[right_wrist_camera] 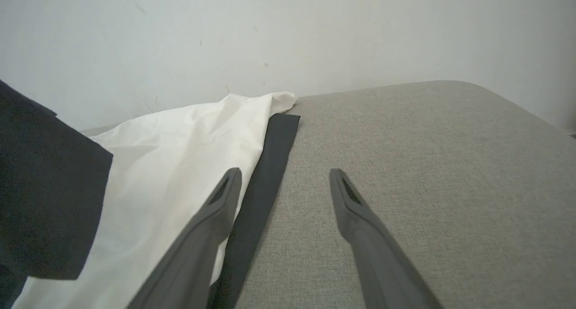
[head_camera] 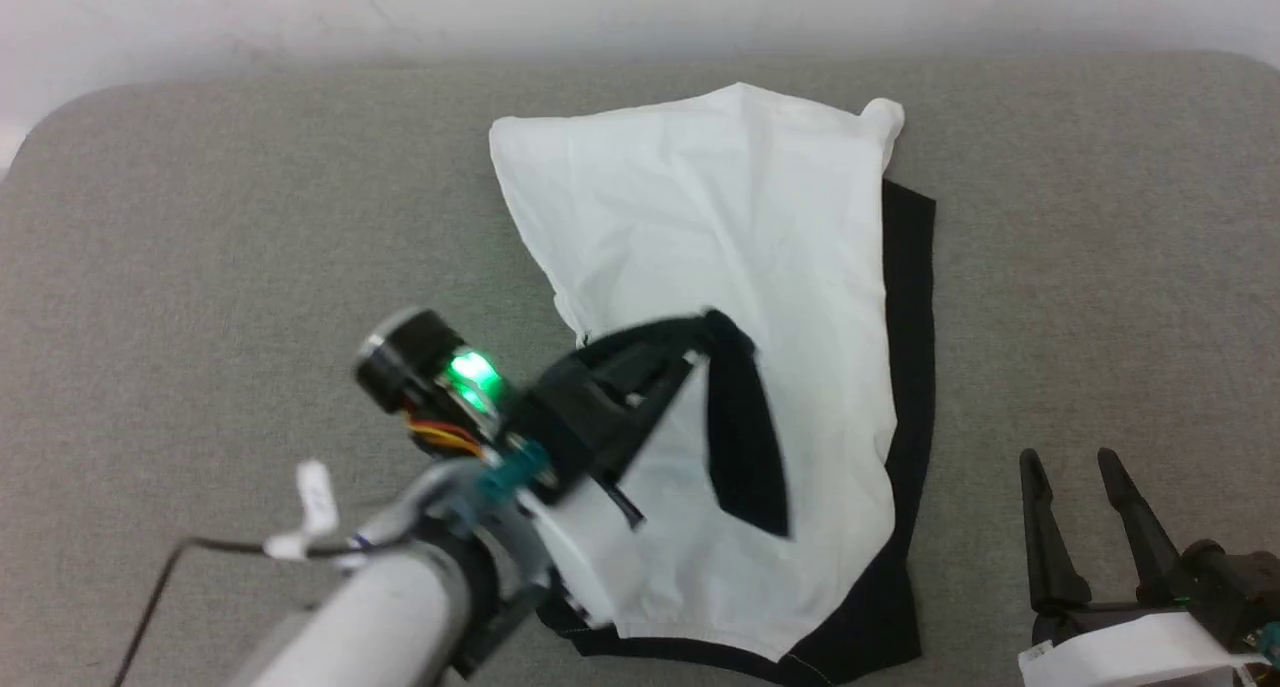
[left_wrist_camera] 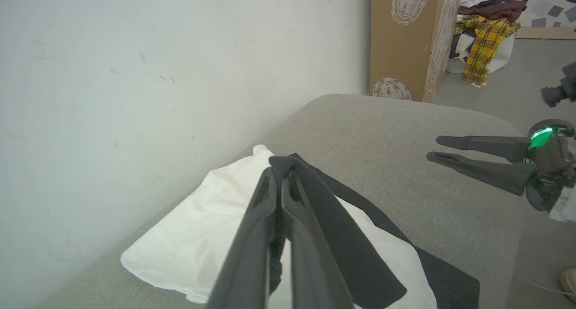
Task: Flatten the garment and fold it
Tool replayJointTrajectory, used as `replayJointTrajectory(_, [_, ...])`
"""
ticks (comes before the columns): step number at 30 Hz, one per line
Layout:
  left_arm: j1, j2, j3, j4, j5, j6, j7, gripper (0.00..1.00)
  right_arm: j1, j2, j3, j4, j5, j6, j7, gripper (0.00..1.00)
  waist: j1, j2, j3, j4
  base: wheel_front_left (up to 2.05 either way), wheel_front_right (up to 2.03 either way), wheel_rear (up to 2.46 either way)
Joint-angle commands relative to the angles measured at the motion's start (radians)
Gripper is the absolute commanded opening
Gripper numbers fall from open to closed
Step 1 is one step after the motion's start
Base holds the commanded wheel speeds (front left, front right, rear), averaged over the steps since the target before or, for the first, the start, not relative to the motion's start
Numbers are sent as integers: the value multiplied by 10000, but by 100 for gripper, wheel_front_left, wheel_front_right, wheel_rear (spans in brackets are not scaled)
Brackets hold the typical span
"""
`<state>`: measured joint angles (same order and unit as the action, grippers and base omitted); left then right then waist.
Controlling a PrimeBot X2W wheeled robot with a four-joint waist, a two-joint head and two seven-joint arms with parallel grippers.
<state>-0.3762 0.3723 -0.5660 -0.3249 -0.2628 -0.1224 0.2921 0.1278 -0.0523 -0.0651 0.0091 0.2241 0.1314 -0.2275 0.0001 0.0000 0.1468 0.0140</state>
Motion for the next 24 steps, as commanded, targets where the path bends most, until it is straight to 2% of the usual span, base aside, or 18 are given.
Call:
replayJointTrajectory(1, [110, -73, -261, 174, 293, -33, -282, 0, 24, 20, -15, -38, -20, -7, 33, 100, -1, 0, 102, 75, 0, 0, 0])
replayJointTrajectory(5, [257, -386, -1262, 875, 1039, -42, -1113, 0, 8, 20, -45, -48, -76, -7, 75, 100, -1, 0, 212, 165, 0, 0, 0])
replayJointTrajectory(10, [423, -545, -2299, 1746, 1652, -52, -1454, 0, -22, 20, -107, -88, -161, -7, 146, 100, -1, 0, 324, 245, 0, 0, 0])
replayJointTrajectory(19, [308, -769, -2890, 4456, 2006, -31, -1582, 0, -163, 20, -39, -101, -223, -7, 219, 100, -1, 0, 518, 259, 0, 0, 0])
replayJointTrajectory(24, [242, -1029, -2984, 5814, 1584, -45, -1420, 0, -225, 20, 0, -47, -197, -7, 213, 100, -1, 0, 564, 132, 0, 0, 0])
